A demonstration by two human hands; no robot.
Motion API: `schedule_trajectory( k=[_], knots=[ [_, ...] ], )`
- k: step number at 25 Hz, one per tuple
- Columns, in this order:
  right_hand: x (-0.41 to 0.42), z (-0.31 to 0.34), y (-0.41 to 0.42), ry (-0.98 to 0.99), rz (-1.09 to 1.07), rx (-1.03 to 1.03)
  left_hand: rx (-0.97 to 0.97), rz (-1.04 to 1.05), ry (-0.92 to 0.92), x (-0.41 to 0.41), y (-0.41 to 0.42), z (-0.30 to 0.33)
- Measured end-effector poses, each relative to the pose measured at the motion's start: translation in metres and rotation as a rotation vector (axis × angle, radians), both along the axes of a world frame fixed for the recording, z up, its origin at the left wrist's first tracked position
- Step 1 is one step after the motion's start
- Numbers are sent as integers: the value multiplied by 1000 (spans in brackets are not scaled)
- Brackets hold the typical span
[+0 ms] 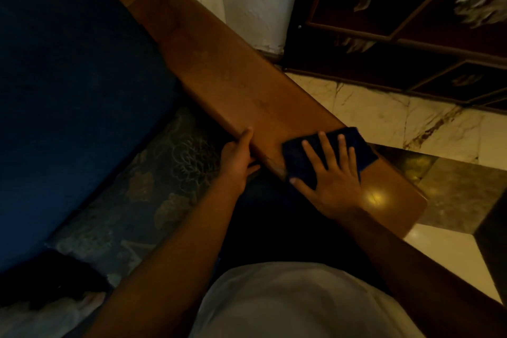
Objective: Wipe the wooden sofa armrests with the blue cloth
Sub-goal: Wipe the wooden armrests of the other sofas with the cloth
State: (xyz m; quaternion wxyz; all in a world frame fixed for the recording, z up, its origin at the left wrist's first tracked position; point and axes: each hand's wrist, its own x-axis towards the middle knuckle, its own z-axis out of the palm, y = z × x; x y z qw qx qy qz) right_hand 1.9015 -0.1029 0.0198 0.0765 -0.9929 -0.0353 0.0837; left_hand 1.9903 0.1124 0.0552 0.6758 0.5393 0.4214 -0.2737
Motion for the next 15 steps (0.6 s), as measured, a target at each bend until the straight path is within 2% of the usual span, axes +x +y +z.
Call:
schedule_trajectory(
  k=[4, 8, 11, 15],
  knots=[
    [87, 11, 17, 102, -306, -31, -16, 94, 24, 9, -1, -5],
    [209, 9, 80, 178, -324, 98, -53, 180, -7, 28, 24, -10],
    [254, 7, 142, 165, -218, 95, -67, 239, -68, 47, 56, -12],
    [194, 5, 127, 58, 222, 77, -57, 282, -75, 70, 80, -11]
  ],
)
